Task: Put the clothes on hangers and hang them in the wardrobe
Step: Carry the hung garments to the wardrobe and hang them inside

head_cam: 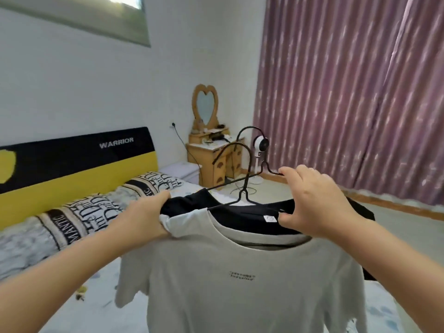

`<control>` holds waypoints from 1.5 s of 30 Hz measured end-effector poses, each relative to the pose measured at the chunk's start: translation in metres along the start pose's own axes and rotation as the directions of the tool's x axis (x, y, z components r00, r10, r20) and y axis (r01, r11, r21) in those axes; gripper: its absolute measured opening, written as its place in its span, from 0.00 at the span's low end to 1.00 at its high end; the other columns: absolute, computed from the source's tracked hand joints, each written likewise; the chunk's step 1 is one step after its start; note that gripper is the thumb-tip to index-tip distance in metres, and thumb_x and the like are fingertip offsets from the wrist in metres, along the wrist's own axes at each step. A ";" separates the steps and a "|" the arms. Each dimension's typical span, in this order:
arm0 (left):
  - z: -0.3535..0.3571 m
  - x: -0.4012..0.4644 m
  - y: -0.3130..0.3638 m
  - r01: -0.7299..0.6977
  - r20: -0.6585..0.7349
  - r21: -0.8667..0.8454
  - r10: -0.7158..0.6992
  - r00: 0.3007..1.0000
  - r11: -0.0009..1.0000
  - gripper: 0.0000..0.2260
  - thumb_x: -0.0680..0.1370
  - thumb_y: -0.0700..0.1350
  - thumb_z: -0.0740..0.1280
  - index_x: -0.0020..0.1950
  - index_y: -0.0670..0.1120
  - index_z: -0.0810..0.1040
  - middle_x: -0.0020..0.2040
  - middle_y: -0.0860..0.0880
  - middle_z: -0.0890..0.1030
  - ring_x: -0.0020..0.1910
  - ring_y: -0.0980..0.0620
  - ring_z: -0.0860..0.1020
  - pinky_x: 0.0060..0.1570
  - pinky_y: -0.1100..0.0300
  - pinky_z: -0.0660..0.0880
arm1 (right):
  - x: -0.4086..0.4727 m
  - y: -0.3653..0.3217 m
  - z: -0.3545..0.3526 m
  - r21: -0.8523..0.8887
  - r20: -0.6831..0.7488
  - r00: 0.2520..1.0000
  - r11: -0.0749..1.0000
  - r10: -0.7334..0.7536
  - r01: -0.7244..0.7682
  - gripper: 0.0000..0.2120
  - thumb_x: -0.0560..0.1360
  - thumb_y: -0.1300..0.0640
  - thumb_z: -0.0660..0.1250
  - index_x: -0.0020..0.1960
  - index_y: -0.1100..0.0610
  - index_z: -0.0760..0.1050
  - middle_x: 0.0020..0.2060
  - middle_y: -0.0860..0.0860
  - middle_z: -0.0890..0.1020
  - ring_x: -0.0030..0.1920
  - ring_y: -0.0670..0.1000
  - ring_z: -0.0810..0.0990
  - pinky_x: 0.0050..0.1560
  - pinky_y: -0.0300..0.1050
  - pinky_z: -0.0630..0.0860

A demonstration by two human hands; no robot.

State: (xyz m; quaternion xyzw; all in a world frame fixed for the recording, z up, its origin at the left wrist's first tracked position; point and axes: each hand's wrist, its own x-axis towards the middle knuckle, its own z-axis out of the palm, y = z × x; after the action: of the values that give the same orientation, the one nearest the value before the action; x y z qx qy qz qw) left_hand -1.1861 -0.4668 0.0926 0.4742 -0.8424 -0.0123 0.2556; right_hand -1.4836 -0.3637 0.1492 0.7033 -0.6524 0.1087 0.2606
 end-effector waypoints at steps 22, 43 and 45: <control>-0.285 -0.356 -0.253 0.293 -0.367 0.516 -0.102 0.925 0.804 0.24 0.79 0.58 0.48 0.32 0.49 0.72 0.39 0.55 0.72 0.21 0.51 0.71 0.25 0.72 0.49 | 0.063 -0.455 -0.122 0.441 -0.129 0.886 0.775 -0.445 0.453 0.41 0.63 0.34 0.70 0.69 0.48 0.60 0.60 0.47 0.72 0.60 0.50 0.72 0.56 0.43 0.70; -0.353 -0.499 -0.336 0.814 -0.567 0.458 -0.588 0.576 0.357 0.25 0.72 0.57 0.48 0.53 0.45 0.76 0.67 0.46 0.72 0.53 0.45 0.79 0.43 0.54 0.75 | 0.169 -0.724 -0.126 0.991 -0.101 0.470 -0.046 -0.877 0.128 0.15 0.79 0.57 0.62 0.34 0.60 0.72 0.28 0.51 0.78 0.26 0.46 0.72 0.32 0.35 0.71; -0.353 -0.509 -0.339 0.834 -0.575 0.448 -0.610 0.545 0.323 0.28 0.71 0.59 0.45 0.53 0.44 0.76 0.67 0.48 0.71 0.56 0.46 0.77 0.45 0.55 0.74 | 0.168 -0.751 -0.127 0.985 -0.120 0.409 -0.056 -0.904 0.165 0.14 0.78 0.54 0.63 0.35 0.58 0.72 0.29 0.51 0.77 0.29 0.48 0.71 0.36 0.41 0.70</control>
State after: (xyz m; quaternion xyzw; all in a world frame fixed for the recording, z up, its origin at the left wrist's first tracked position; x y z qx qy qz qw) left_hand -0.5476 -0.1657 0.0973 0.8551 -0.4242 0.2557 0.1533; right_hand -0.7073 -0.4337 0.1700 0.9001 -0.1079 0.1043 -0.4090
